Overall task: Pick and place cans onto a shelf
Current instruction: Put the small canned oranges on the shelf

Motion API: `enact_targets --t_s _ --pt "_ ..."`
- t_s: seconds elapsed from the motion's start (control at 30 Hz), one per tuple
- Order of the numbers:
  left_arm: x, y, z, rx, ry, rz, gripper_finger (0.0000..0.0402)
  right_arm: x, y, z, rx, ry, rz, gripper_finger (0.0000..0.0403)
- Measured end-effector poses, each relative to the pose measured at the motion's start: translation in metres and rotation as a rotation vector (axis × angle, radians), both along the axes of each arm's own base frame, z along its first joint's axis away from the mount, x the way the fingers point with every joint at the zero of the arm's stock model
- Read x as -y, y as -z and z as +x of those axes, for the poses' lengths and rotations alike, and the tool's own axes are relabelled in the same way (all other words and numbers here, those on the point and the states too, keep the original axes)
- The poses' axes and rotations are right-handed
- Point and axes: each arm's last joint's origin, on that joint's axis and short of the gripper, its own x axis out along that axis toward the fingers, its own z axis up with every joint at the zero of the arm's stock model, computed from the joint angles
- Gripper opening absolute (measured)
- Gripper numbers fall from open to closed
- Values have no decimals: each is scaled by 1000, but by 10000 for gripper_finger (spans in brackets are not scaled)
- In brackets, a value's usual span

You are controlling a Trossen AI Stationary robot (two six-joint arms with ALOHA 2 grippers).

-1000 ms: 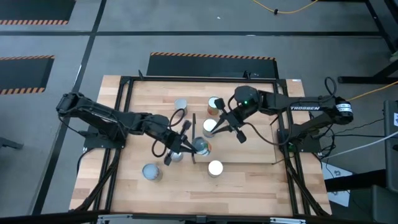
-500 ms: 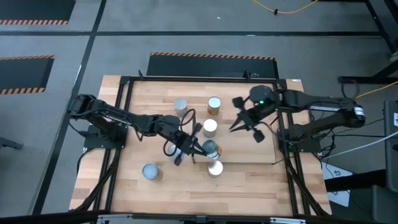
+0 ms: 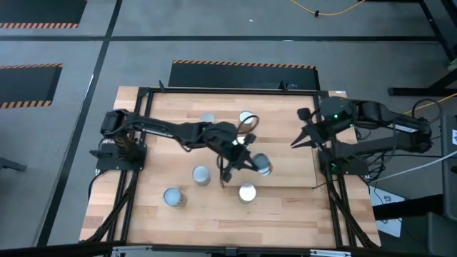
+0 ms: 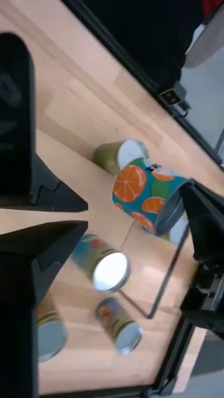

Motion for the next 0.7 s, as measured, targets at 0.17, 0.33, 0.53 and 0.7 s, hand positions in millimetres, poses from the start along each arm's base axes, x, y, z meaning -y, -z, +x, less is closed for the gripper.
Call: enact_targets --t_s 0.17,0.33,0.53,0.7 --pt "-10 4 29 -39 -26 7 8 0 0 -12 -23 31 3 39" --pt "-18 22 53 -94 -31 37 8 -1 0 -14 -33 31 5 39" --pt "-22 49 68 -150 -39 52 8 -1 1 -14 -42 44 21 39" --pt "-22 69 73 -206 -45 58 8 -1 1 -14 -44 49 28 39"
